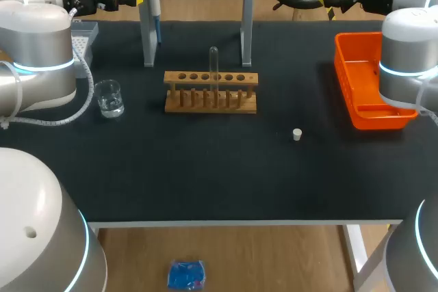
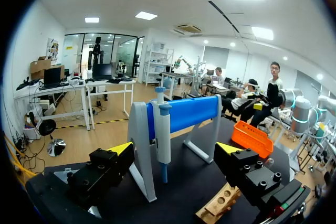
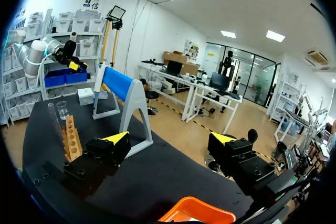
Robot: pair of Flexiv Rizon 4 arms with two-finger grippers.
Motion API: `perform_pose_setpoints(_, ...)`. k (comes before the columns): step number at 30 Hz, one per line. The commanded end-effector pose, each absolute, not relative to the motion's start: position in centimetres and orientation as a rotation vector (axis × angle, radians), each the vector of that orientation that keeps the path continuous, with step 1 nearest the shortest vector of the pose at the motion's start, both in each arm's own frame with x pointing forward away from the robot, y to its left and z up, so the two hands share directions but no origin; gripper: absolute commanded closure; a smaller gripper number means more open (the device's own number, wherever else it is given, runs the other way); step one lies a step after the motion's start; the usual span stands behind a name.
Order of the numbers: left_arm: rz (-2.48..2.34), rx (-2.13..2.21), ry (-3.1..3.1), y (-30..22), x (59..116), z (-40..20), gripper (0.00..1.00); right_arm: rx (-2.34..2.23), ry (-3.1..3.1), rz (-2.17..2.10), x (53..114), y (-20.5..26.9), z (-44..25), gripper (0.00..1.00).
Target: Invert the test tube, pick up the pipette, mount the tip to pipette, aspirate from beaker and dispense into the tube, eject the tip, return the pipette, and cap with the stopper.
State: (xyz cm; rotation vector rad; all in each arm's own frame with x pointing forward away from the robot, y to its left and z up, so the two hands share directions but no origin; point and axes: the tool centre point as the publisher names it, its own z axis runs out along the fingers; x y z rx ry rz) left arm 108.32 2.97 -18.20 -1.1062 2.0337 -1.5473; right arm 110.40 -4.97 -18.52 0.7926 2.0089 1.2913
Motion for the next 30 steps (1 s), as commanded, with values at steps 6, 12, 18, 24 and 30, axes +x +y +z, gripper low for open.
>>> perform_pose_setpoints(6,-1.548,-1.106,2.033,3.0,108.3,-18.2,0.0,0.793,2.011,1.29,110.4,-5.0,-18.5,0.0)
perform_pose_setpoints(12,-1.548,-1.106,2.033,3.0,108.3,-18.2,0.0,0.793,2.011,1.29,110.4,-5.0,-18.5,0.0)
perform_pose_setpoints(18,-1.548,-1.106,2.033,3.0,108.3,-18.2,0.0,0.793,2.011,1.29,110.4,-5.0,-18.5,0.0)
perform_pose_setpoints(24,-1.548,-1.106,2.033,3.0,108.3,-18.2,0.0,0.793,2.011,1.29,110.4,-5.0,-18.5,0.0)
perform_pose_setpoints(30,-1.548,-1.106,2.033,3.0,108.3,-18.2,0.0,0.657,2.054,1.341,106.7,-3.4,-18.5,0.0)
